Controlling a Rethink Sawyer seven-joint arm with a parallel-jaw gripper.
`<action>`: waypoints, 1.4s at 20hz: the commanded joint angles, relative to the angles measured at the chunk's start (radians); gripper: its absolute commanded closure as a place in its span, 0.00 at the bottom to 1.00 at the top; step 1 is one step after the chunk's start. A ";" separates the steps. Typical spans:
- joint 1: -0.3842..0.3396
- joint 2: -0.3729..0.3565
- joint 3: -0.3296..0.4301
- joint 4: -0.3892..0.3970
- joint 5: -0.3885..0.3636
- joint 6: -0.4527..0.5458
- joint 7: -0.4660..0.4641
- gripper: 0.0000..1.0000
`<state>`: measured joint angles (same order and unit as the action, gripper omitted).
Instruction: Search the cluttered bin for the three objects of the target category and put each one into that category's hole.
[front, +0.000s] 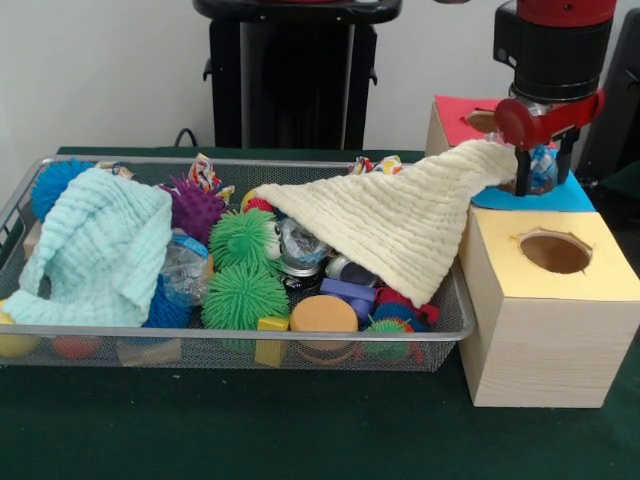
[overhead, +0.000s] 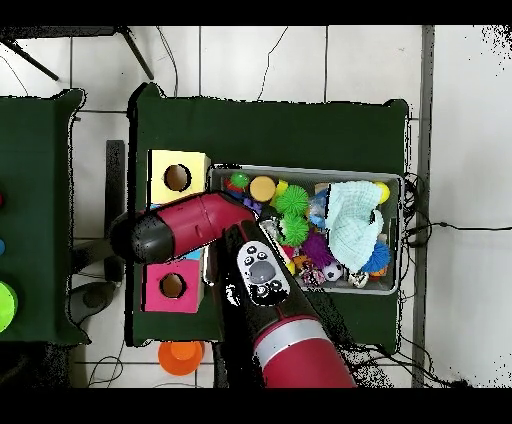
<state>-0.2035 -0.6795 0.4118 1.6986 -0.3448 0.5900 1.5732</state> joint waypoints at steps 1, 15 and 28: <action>-0.036 -0.027 -0.142 0.017 -0.122 -0.140 0.131 0.00; -0.025 -0.165 -0.149 0.108 -0.071 -0.096 0.097 0.00; -0.052 -0.118 -0.154 0.080 -0.091 -0.053 0.044 0.00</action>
<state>-0.2324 -0.8596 0.2818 1.7579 -0.3766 0.5247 1.5732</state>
